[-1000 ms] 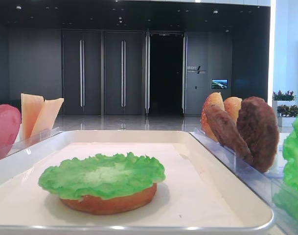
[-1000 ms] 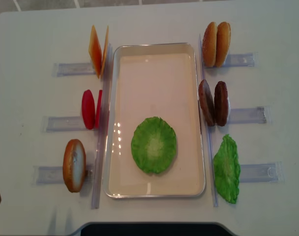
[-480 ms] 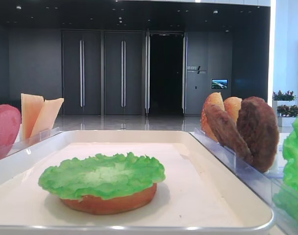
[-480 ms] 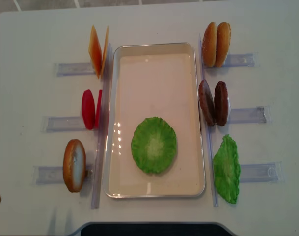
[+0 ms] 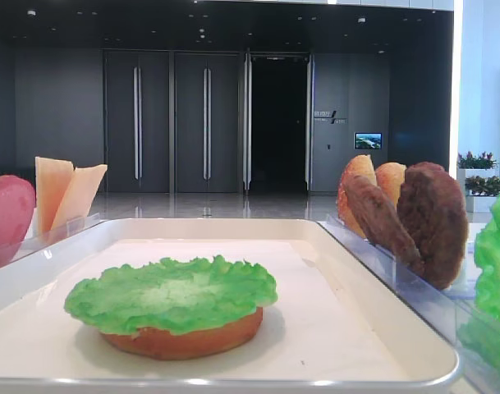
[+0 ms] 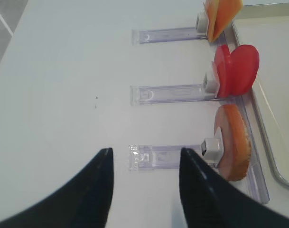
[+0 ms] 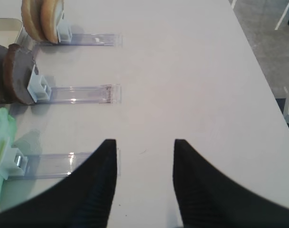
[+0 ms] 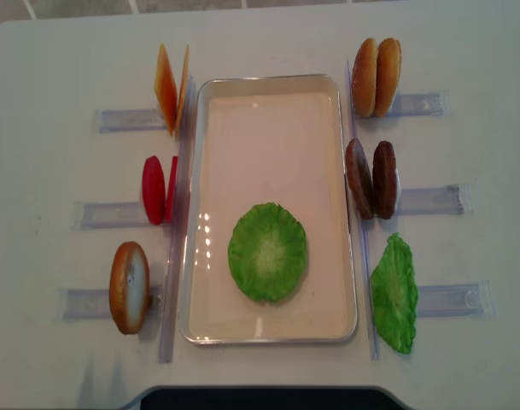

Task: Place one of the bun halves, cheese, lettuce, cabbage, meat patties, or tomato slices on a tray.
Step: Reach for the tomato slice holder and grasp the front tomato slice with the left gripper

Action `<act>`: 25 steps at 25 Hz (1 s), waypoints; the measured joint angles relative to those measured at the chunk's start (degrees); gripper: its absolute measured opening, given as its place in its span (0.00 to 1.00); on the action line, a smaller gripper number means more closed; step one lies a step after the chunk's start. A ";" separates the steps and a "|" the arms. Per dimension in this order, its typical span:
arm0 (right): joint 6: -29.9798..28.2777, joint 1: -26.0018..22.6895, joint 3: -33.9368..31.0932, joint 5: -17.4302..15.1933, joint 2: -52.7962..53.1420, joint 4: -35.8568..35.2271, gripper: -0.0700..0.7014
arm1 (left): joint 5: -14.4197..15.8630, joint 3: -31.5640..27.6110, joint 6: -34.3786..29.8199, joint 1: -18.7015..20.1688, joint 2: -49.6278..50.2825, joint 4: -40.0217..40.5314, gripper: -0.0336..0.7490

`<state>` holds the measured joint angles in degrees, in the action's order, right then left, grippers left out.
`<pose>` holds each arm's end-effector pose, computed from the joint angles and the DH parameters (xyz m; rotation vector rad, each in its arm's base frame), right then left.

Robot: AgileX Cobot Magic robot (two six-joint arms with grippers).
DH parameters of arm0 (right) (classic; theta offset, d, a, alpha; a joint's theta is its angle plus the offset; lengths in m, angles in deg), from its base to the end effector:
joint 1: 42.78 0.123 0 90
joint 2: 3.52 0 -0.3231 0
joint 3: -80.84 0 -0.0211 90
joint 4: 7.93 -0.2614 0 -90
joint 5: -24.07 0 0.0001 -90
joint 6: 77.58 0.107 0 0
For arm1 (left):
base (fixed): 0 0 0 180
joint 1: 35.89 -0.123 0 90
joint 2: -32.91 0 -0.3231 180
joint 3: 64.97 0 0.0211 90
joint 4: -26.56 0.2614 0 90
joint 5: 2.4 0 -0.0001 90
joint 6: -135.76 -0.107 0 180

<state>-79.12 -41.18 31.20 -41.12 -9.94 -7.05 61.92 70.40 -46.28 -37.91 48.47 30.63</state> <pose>-0.0245 -0.0022 0.2670 -0.0565 2.1154 -0.0180 -0.0072 0.0066 0.2974 -0.0028 2.1735 0.1277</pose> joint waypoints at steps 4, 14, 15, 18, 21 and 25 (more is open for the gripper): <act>0.00 0.00 0.00 0.00 0.00 0.00 0.48 | -0.07 2.55 2.40 0.00 9.31 0.00 0.49; 0.00 0.00 0.00 0.00 0.00 0.00 0.48 | -3.36 8.12 5.20 0.00 37.33 0.00 0.49; 0.00 0.00 0.00 0.00 0.00 0.00 0.48 | -4.05 8.93 5.25 0.00 39.74 0.00 0.49; 0.00 0.00 0.00 0.00 0.00 0.00 0.48 | -6.22 11.97 5.37 0.00 48.11 0.00 0.49; 0.00 0.00 0.00 0.00 0.00 0.00 0.48 | -7.53 16.22 5.44 0.00 55.11 0.00 0.49; 0.00 0.00 0.00 0.00 0.00 0.00 0.48 | -8.21 22.47 5.50 0.00 63.35 -0.05 0.49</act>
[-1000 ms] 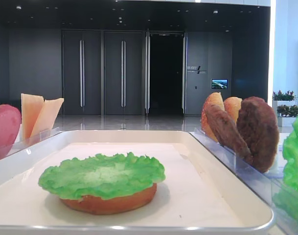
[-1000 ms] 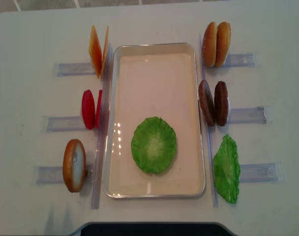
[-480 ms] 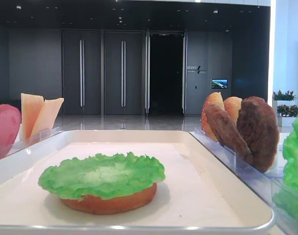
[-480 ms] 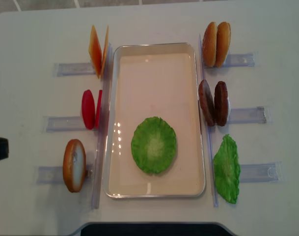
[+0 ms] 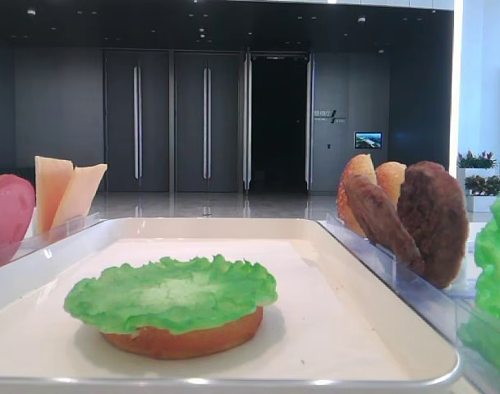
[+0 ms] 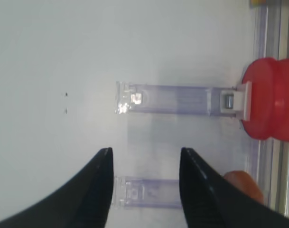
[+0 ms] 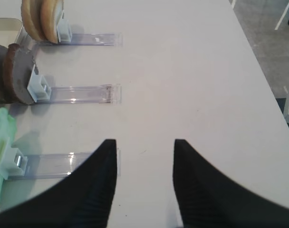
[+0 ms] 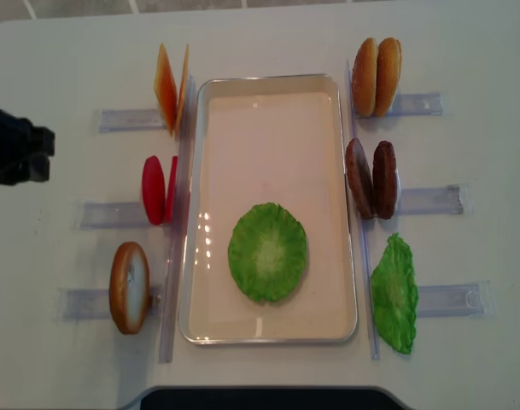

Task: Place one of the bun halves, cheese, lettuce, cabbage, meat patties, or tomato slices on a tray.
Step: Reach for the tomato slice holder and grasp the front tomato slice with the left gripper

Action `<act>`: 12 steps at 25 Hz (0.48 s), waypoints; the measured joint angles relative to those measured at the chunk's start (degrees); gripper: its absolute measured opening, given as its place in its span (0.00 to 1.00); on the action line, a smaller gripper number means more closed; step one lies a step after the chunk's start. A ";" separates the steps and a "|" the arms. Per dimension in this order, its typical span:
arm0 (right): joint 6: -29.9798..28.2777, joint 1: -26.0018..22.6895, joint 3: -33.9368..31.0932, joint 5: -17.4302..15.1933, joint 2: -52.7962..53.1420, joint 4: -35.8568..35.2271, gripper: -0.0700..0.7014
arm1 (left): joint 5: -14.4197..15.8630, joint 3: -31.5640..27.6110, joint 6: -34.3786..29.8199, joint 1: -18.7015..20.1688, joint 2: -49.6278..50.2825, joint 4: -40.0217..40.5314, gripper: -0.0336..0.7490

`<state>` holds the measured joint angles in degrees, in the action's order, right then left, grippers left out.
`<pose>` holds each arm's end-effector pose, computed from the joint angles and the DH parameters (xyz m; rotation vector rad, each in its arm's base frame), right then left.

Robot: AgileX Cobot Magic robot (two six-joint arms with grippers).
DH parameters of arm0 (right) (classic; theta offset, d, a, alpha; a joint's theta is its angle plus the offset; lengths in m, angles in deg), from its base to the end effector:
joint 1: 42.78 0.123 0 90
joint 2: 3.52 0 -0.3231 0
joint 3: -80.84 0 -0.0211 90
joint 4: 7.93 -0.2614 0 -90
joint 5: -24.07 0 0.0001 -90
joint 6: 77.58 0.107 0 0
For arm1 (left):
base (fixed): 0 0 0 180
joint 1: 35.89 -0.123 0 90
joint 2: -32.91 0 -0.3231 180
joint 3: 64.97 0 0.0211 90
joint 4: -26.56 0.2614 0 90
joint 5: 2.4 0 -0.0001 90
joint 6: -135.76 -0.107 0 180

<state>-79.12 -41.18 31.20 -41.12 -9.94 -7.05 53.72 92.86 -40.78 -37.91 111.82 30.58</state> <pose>-0.0245 -0.0022 0.2670 -0.0565 2.1154 -0.0180 0.2395 0.0147 0.3121 -0.0936 2.7402 0.0837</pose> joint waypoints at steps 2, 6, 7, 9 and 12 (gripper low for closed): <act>0.00 0.00 0.00 0.00 0.00 0.00 0.48 | -0.08 2.49 0.00 0.00 2.98 -0.12 0.49; 0.00 0.00 0.00 0.00 0.00 0.00 0.48 | -0.08 7.25 0.00 0.00 8.12 -0.35 0.49; 0.00 0.00 0.00 0.00 0.00 0.00 0.48 | -0.08 8.04 0.00 0.00 8.86 -0.40 0.49; 0.00 0.00 0.00 0.00 0.00 0.00 0.48 | -0.08 9.05 0.00 0.00 9.75 -0.40 0.49; 0.00 0.00 0.00 0.00 0.00 0.00 0.48 | -0.08 9.33 0.05 0.20 10.08 -0.41 0.49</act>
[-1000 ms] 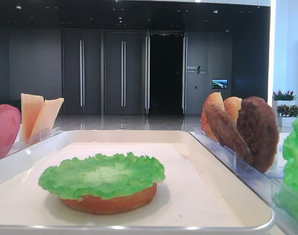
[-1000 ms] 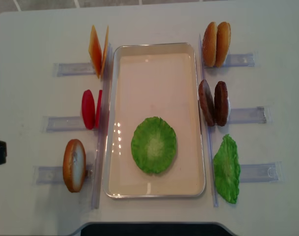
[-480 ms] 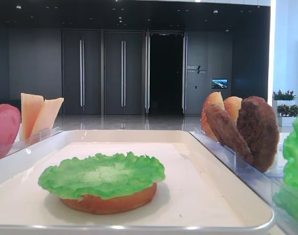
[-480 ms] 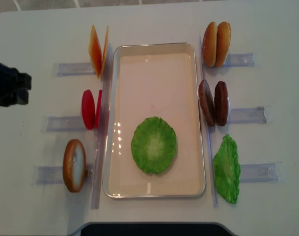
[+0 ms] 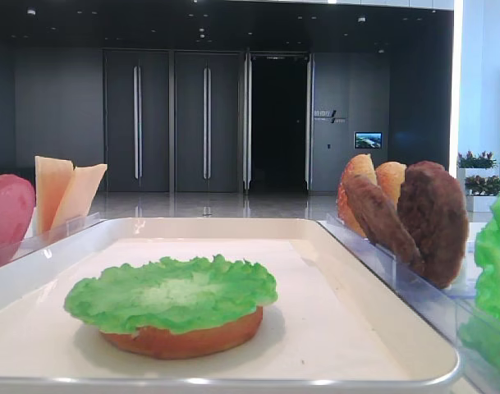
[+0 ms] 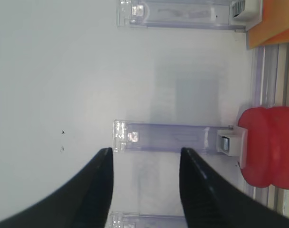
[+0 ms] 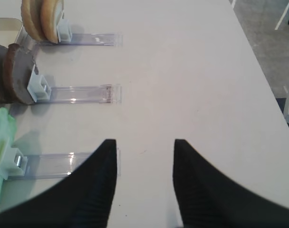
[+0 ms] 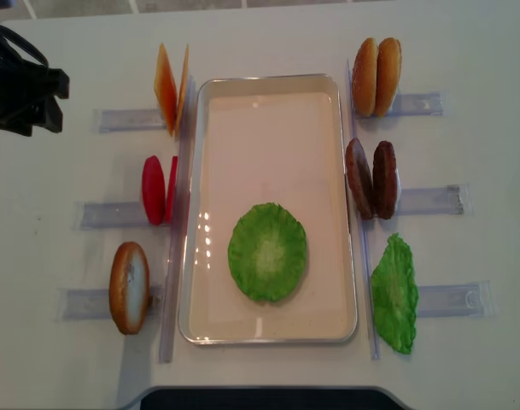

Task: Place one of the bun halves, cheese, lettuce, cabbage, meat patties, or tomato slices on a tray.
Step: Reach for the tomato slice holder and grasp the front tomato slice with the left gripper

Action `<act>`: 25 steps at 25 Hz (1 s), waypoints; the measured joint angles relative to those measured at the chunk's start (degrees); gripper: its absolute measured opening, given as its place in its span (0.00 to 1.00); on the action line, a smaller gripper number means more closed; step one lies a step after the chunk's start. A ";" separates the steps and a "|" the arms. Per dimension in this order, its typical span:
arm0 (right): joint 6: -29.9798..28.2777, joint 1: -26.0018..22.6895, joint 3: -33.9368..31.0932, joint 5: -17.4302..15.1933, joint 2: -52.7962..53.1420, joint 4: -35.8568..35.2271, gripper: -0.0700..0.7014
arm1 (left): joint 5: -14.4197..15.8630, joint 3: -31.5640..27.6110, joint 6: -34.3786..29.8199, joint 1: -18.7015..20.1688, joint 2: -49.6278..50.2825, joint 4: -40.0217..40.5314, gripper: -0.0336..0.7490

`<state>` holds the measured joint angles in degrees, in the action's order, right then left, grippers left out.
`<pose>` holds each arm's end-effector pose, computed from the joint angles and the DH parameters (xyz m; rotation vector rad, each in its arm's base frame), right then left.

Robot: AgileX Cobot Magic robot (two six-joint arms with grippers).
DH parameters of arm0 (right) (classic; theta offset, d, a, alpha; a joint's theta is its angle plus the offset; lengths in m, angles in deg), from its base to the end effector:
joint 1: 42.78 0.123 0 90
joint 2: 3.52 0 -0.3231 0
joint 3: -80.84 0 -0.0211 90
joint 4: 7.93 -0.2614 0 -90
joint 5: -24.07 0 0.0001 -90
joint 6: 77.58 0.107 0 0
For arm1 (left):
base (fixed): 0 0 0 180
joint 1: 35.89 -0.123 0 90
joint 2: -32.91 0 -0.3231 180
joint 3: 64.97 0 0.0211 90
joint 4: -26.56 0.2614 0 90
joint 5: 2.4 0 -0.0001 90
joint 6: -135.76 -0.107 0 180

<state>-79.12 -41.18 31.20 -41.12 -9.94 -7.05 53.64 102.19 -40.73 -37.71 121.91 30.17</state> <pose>-0.0245 -0.0022 0.2670 -0.0565 2.1154 -0.0180 0.2944 0.0150 0.3141 -0.0937 2.7523 0.0735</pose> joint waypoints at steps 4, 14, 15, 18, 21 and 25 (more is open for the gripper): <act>0.00 0.00 0.00 0.00 0.00 0.00 0.48 | 0.06 0.05 0.82 0.17 0.10 -0.84 0.49; 0.00 0.00 0.00 0.00 0.00 0.00 0.48 | 0.43 0.28 5.84 8.50 0.10 -1.48 0.51; 0.00 0.00 0.00 0.00 0.00 0.00 0.48 | 0.30 0.28 7.05 10.58 0.10 -1.01 0.52; 0.00 0.00 0.00 0.00 0.00 0.00 0.48 | -0.23 0.35 11.59 16.54 0.10 0.41 0.52; 0.00 0.00 0.00 0.00 0.00 0.00 0.48 | -0.89 0.35 15.54 22.17 0.20 1.25 0.52; 0.00 0.00 0.00 0.00 0.00 0.00 0.48 | -1.26 0.37 19.46 27.62 1.29 3.54 0.52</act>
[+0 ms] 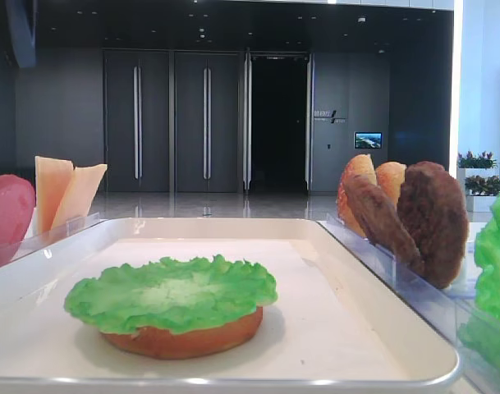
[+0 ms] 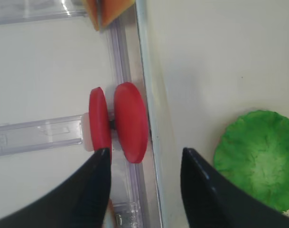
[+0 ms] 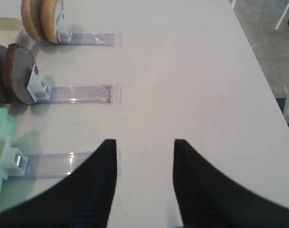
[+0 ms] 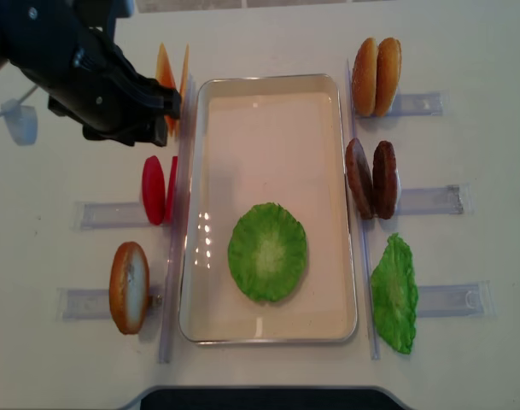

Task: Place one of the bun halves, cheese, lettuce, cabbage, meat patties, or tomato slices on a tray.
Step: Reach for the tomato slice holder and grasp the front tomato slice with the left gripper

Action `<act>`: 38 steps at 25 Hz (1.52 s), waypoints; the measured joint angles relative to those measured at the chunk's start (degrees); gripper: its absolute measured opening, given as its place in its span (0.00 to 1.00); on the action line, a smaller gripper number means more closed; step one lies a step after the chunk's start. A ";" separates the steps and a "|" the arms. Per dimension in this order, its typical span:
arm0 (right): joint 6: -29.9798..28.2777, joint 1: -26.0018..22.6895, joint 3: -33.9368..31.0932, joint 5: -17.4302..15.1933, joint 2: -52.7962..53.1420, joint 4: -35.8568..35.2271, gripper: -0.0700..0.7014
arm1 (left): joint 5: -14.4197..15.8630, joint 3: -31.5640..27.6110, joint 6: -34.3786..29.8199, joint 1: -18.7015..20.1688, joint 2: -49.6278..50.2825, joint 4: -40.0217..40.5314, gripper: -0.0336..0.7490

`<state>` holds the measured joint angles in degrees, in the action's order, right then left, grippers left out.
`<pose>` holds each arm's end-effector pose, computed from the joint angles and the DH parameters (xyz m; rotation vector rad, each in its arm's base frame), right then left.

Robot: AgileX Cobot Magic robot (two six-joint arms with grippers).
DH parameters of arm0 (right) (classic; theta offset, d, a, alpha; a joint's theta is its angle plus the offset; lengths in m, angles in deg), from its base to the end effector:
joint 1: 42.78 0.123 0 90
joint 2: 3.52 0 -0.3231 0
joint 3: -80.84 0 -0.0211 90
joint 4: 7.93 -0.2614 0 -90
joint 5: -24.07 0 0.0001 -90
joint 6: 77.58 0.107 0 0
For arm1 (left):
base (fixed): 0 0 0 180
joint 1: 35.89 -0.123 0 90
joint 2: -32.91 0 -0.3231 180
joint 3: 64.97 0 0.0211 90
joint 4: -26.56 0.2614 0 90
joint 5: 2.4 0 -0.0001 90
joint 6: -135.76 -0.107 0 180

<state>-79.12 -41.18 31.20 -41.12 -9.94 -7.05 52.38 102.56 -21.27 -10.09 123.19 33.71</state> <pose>-0.0245 -0.0022 0.2670 -0.0565 2.1154 -0.0180 0.2768 -0.1217 0.3107 0.1384 2.7329 -0.0793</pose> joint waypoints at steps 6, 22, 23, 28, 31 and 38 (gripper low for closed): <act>0.00 0.00 0.00 0.00 0.00 0.00 0.48 | 0.05 0.00 2.50 1.66 3.35 1.46 0.52; 0.00 0.00 0.00 0.00 0.00 0.00 0.48 | -0.30 0.11 2.59 1.66 11.70 2.12 0.52; 0.00 0.00 0.00 0.00 0.00 0.00 0.48 | -0.30 0.11 2.59 1.66 12.16 2.29 0.52; 0.00 0.00 0.00 0.00 0.00 0.00 0.48 | -0.48 0.11 2.59 1.66 14.57 3.34 0.52; 0.00 0.00 0.00 0.00 0.00 0.00 0.48 | -1.02 0.11 2.59 1.66 15.28 4.39 0.52; 0.00 0.00 0.00 0.00 0.00 -0.01 0.48 | -1.63 0.11 2.66 1.66 17.80 4.74 0.52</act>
<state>-79.12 -41.18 31.20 -41.12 -9.94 -7.06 50.75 102.67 -18.61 -8.43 140.99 38.45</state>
